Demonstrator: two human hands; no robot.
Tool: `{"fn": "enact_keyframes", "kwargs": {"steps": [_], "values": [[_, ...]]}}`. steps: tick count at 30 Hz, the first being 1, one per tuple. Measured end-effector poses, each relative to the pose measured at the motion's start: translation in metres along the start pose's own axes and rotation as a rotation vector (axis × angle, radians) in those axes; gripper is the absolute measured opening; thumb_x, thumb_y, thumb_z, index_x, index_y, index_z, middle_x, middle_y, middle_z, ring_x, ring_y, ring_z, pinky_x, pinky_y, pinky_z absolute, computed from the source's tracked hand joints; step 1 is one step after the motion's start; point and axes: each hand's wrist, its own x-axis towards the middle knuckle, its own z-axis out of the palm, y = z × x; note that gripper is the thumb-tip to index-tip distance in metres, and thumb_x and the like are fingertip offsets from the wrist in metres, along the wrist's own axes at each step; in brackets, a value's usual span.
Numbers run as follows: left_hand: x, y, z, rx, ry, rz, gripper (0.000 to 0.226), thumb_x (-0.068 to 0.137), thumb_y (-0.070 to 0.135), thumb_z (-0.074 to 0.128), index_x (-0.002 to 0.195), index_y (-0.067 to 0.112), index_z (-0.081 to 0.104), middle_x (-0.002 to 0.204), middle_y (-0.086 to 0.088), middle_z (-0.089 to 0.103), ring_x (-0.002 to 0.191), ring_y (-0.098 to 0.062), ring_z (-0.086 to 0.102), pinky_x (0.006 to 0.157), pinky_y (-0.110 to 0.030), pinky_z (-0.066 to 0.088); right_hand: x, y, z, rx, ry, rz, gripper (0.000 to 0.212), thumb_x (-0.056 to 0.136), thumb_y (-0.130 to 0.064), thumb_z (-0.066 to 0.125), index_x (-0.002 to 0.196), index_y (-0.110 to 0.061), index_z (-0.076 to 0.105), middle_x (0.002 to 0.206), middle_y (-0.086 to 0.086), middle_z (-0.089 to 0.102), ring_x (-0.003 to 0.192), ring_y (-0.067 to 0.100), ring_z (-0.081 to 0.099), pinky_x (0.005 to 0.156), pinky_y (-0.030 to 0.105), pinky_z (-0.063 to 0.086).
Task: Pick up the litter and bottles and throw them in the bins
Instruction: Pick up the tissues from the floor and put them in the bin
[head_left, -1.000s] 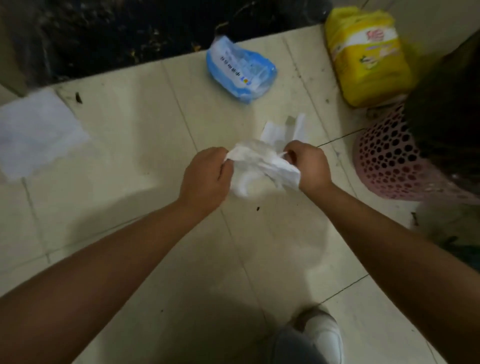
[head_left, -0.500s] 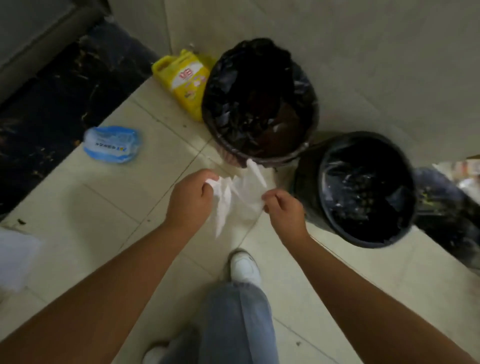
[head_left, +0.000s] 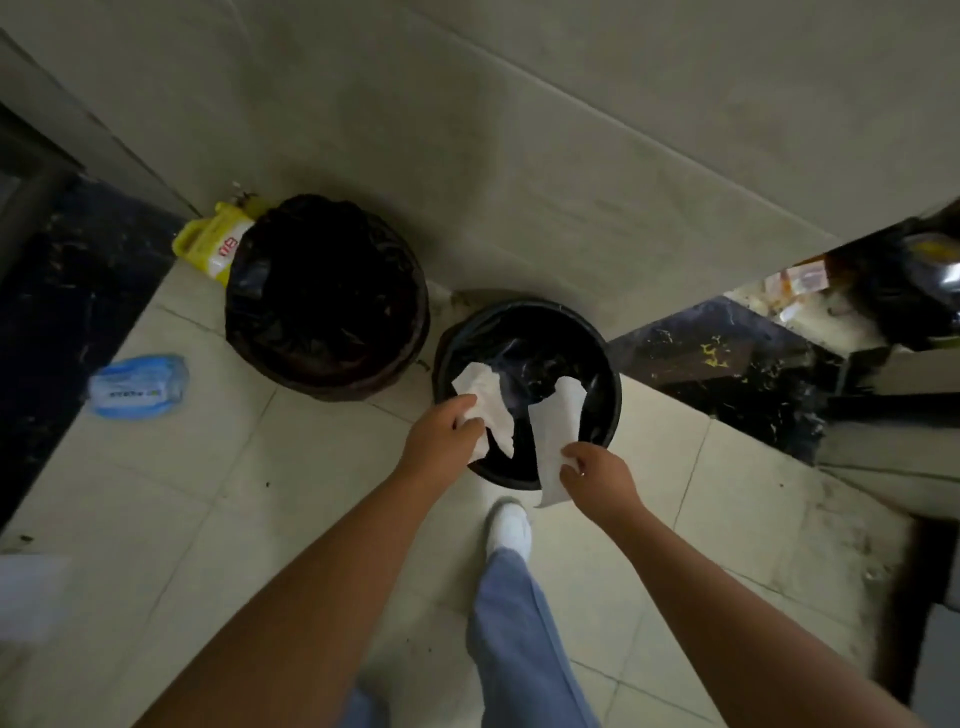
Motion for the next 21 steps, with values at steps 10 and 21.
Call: {"fn": "enact_keyframes", "kwargs": {"steps": [10,21], "values": [[0.074,-0.022,0.053,0.612,-0.151,-0.227,0.050,0.097,0.026,0.043,0.143,0.013,0.030,0.150,-0.015,0.029,0.135,-0.032,0.035,0.112,-0.043,0.035,0.090,0.011,-0.020,-0.372,-0.284,0.029,0.039,0.096,-0.007,0.038,0.133,0.001,0.042,0.140,0.022,0.045,0.124,0.038,0.048,0.102,0.037,0.042],[-0.030,-0.077,-0.065,0.592,0.366,-0.233,0.045,0.100,0.026,0.036,0.141,0.010,0.035,0.145,-0.010,0.042,0.134,-0.025,0.038,0.107,-0.036,0.037,0.004,-0.112,0.004,-0.860,-0.115,-0.451,0.059,0.098,-0.042,0.029,0.149,-0.016,0.014,0.159,0.012,0.011,0.146,0.033,0.012,0.118,0.045,0.020]]}}
